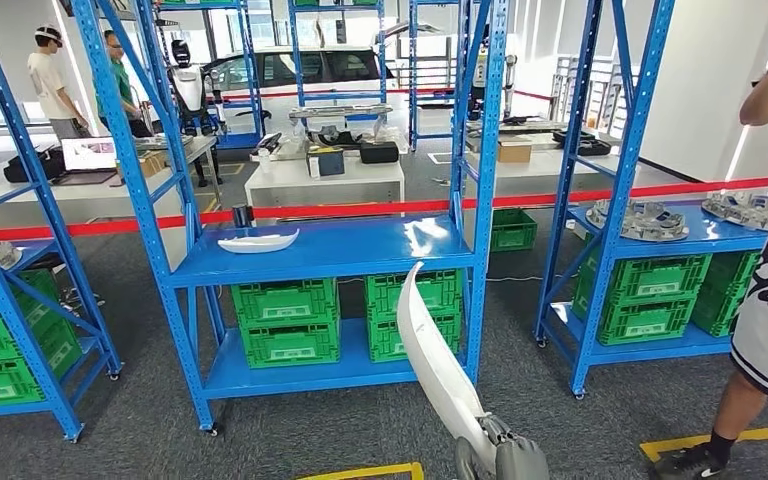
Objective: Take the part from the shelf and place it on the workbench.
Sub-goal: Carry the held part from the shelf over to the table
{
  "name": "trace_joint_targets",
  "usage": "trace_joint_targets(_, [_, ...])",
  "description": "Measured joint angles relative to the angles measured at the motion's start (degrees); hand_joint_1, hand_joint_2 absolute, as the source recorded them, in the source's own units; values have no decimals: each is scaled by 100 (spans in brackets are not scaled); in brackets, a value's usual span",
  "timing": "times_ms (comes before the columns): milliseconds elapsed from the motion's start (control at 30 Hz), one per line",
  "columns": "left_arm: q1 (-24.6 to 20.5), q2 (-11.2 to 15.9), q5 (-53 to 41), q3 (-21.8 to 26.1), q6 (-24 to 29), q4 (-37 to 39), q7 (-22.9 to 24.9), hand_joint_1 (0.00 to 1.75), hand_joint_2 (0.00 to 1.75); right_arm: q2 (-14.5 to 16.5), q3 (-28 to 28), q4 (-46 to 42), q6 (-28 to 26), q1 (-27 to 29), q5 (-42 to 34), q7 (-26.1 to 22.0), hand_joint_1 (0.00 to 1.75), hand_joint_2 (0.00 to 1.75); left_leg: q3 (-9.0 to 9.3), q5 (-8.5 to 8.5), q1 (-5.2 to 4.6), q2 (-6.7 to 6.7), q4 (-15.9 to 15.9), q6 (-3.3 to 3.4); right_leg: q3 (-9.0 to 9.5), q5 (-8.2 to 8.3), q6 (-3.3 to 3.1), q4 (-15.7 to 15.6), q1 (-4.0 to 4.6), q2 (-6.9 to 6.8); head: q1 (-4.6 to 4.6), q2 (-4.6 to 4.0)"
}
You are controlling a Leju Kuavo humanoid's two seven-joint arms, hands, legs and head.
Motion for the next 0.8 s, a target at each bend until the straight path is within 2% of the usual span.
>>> trace_joint_targets(67, [-85,-11,-14,0,0,-5,-17,0,175,-5,0,-12,15,-36,17,34,175,175,561,-20,-27,-19,-822,58,-91,109,46,8,14,-15,1,0])
trace_joint_targets(100, [-138,-15,-3,0,0,-8,-29,0,175,-7,0,-19,28,-57,33,45,175,175,701,-70,-48,-28,-1071,77,-122,169,71,-1,9,-24,2,0])
trace_joint_targets(133, [-190,-19,7,1,-1,-7,-42,0,175,-9,1,-24,44,-75,46,52,175,175,741,-79,-71,-29,-1197,95,-146,233,99,-18,3,-30,1,0])
trace_joint_targets(167, [-236,-26,16,1,-3,-5,-50,0,175,-14,1,-26,61,-86,55,56,175,175,709,-35,-68,-19,-1233,123,-173,279,128,-33,-6,-27,-1,0])
trace_joint_targets(200, [-275,-32,22,2,-7,-5,-52,0,175,-25,2,-26,77,-92,60,60,175,175,663,27,-64,-6,-1251,162,-209,250,157,-14,-13,-13,0,0])
trace_joint_targets(233, [-305,-36,24,3,-11,-5,-53,0,175,-35,2,-26,90,-96,61,62,175,175,605,95,-52,11,-1265,209,-267,113,185,90,-17,4,1,0])
trace_joint_targets(267, [-328,-38,26,3,-15,-5,-54,0,175,-48,2,-26,96,-100,62,65,175,175,535,166,-37,31,-1275,249,-352,-124,212,312,-21,21,2,-1])
trace_joint_targets(333, [-354,-34,28,5,-17,-7,-61,0,175,-67,2,-26,103,-109,65,67,175,175,367,293,-41,50,-1247,291,-549,-680,251,1030,-37,33,5,-1])
trace_joint_targets(367, [-361,-34,33,7,-17,-6,-64,0,175,-76,3,-26,104,-111,65,67,175,175,271,356,-42,55,-1226,291,-608,-827,266,1383,-43,33,5,-1])
trace_joint_targets(400, [-367,-37,48,9,-16,-5,-66,0,175,-85,3,-26,110,-113,65,66,175,175,167,415,-41,58,-1198,286,-599,-836,276,1598,-47,33,5,0])
trace_joint_targets(433, [-373,-40,67,14,-16,-5,-67,0,175,-90,4,-26,127,-121,65,66,175,175,58,467,-37,39,-1164,272,-505,-728,279,1632,-51,38,6,0])
trace_joint_targets(467, [-380,-45,86,20,-18,-4,-67,0,175,-91,4,-26,160,-135,67,66,175,175,-54,516,-31,15,-1125,250,-311,-556,275,1473,-57,54,7,0])
trace_joint_targets(500, [-392,-51,101,26,-20,-5,-73,0,175,-91,4,-28,203,-156,73,69,175,175,-157,563,-24,-14,-1079,224,-32,-443,262,1147,-64,115,7,0])
trace_joint_targets(567, [-424,-59,101,32,-23,-8,-85,0,175,-89,7,-57,295,-187,112,97,175,175,-315,655,-26,-83,-999,159,535,-520,219,365,-64,278,6,0])
trace_joint_targets(600, [-435,-63,94,32,-22,-9,-81,0,175,-88,8,-84,325,-194,141,120,175,175,-354,701,-28,-120,-979,125,692,-626,197,115,-60,329,5,-1])
trace_joint_targets(633, [-436,-67,83,33,-20,-9,-58,0,175,-87,9,-119,352,-194,169,148,175,175,-373,749,-28,-164,-979,89,753,-687,175,-9,-48,322,3,-1])
trace_joint_targets(700, [-402,-70,61,33,-16,-3,23,0,175,-90,7,-186,397,-192,210,195,175,175,-402,806,-15,-240,-990,18,712,-625,105,-34,-56,209,-1,-1])
trace_joint_targets(733, [-372,-75,56,33,-15,2,70,0,175,-91,3,-219,417,-186,225,214,175,175,-442,730,-9,-235,-926,-15,696,-577,59,-52,-65,152,-4,-1])
trace_joint_targets(767, [-341,-78,61,34,-14,6,105,0,175,-92,-2,-251,431,-176,240,225,175,175,-515,556,0,-201,-757,-50,667,-528,19,-71,-78,96,-7,-2])
trace_joint_targets(800, [-316,-84,71,34,-15,11,132,0,175,-95,-8,-282,444,-160,255,234,175,175,-616,304,14,-142,-462,-82,632,-485,-6,-77,-81,41,-9,-2])
